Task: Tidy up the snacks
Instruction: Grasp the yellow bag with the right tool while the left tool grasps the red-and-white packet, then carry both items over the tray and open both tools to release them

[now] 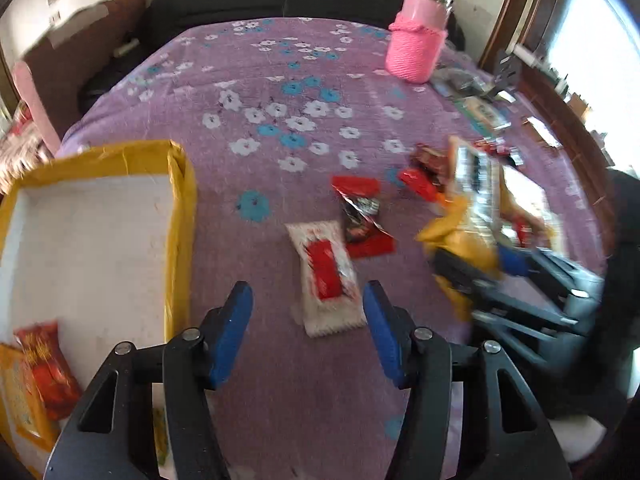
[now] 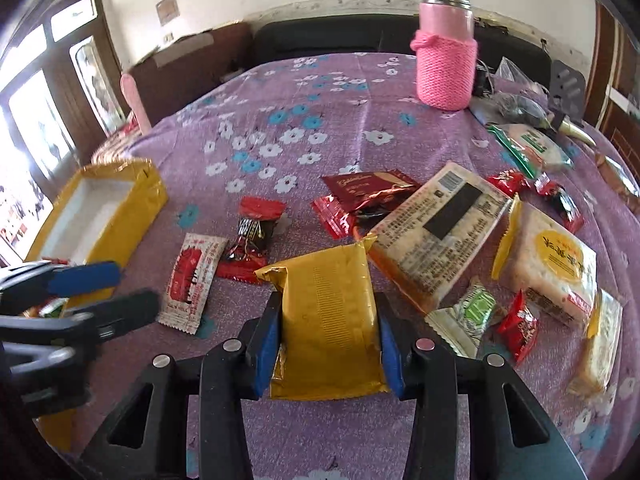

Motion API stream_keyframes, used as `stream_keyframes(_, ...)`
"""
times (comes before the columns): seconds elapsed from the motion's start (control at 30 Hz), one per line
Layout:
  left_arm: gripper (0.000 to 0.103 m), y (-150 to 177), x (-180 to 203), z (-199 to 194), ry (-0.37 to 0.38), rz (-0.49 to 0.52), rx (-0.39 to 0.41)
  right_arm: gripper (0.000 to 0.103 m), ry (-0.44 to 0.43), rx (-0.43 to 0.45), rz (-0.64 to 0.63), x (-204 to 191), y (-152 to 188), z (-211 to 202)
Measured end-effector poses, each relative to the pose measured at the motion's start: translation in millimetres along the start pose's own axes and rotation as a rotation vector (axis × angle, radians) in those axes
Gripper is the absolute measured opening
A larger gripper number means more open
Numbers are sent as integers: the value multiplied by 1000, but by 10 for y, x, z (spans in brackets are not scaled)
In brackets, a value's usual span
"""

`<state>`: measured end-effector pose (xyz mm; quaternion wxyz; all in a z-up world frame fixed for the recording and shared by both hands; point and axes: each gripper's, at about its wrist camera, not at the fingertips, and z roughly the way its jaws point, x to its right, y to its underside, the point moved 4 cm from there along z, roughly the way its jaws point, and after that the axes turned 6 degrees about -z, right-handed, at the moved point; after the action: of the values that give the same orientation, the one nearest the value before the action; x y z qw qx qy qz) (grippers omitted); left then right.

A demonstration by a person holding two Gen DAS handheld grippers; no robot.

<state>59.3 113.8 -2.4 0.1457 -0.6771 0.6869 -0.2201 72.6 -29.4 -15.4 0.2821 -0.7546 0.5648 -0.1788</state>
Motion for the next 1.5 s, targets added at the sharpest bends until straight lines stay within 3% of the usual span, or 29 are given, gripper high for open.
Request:
stream_keyframes(0.23,57,-73,142,308,-82,77,-20,44,-40,30,54,107,-40,-98)
stream_keyframes(0.27,45,-71,197,304,-93,107,5,44,-43,30,61,125,-40,-98)
stream_keyframes(0.33,28,-57,257,302,-34,114,1,44,-45,33,73,148,-43,-104)
stream_keyframes(0.47,27,-12,216,231,-25,94,15,44,-47,53,93,170,-49,-138)
stream_keyframes(0.9,27,239,-224,-509,152,-115,123,44,-31,123,105,135,-64,-242)
stream_keyframes(1.17,27,572,-906,-1140,48,-200,278,44,7,192,110,46,-82,-345)
stream_keyframes(1.33,27,664,-1303,-1202,12,-246,310,44,2,200,88,-257,-127,-479)
stream_keyframes(1.5,27,780,-1598,-1087,49,-306,286,44,-74,185,0,-855,-225,-578)
